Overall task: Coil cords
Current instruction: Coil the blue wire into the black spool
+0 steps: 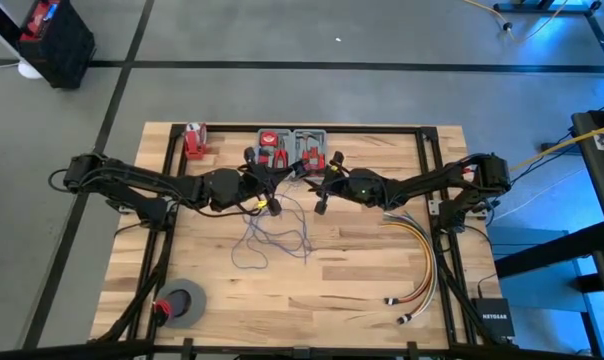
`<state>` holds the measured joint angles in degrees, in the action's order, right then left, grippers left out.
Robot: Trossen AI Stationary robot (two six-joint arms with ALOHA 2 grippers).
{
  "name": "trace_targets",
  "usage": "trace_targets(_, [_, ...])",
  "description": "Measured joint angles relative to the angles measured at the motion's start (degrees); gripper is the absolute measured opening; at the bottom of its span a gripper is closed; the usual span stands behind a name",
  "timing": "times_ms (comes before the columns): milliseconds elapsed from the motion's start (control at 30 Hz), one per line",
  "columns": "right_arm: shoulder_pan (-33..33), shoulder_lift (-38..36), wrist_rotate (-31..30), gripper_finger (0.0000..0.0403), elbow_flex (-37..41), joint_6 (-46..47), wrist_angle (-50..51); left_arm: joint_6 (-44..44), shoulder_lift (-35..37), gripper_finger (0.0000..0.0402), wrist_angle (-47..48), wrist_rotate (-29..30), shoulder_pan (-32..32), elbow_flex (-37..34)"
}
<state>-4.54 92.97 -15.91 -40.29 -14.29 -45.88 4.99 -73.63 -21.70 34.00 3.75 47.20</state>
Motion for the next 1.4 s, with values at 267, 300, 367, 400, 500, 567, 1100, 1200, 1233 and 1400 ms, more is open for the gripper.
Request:
trace_targets(267, [2.18, 0.0, -3.95, 0.0016, 0.02, -6.5, 1.46, -2.39, 0.0, 0.0001, -2.26, -1.75, 0.0, 0.0])
trace_targets(300, [2.97, 0.0, -5.31, 0.0019, 0.02, -7.81, 1.36, -2.44, 0.0, 0.0001, -2.35, -1.77, 0.0, 0.0])
trace_targets(367, [4.42, 0.0, -7.77, 0.0018, 0.02, -10.24, 0.45, -2.5, 0.0, 0.0001, -2.37, -1.86, -0.1, 0.0])
trace_targets(400, [5.15, 0.0, -8.75, 0.0014, 0.02, -11.37, -0.14, -2.53, 0.0, 0.0001, -2.38, -1.86, -0.12, 0.0])
trace_targets(500, [6.88, -0.02, -10.18, 0.0005, -0.55, -14.05, 0.32, -2.54, -0.02, 0.0001, -2.46, -1.84, -0.17, 0.0])
trace_targets(567, [7.62, -0.02, -10.4, 0.0009, -1.57, -14.12, 1.81, -2.48, -0.02, 0.0001, -2.46, -1.84, -0.17, 0.0])
trace_targets(1100, [6.89, -2.82, -15.81, 0.0148, -4.67, -5.04, 27.14, -1.16, 0.02, 0.0001, -1.22, -1.77, -0.09, 0.0])
trace_targets(1200, [4.89, -1.78, -3.54, 0.0159, -4.61, -2.36, 26.32, -1.09, 0.08, 0.0001, -1.56, -1.73, -0.11, 0.0])
trace_targets(1233, [4.24, -1.13, -0.25, 0.016, -4.61, -1.54, 25.45, -1.11, 0.11, 0.0001, -1.62, -1.71, -0.11, 0.0])
trace_targets(1400, [2.93, 2.71, 2.64, 0.0157, -4.61, 0.64, 18.59, -1.08, 0.13, 0.0001, -2.01, -1.7, -0.11, 0.0])
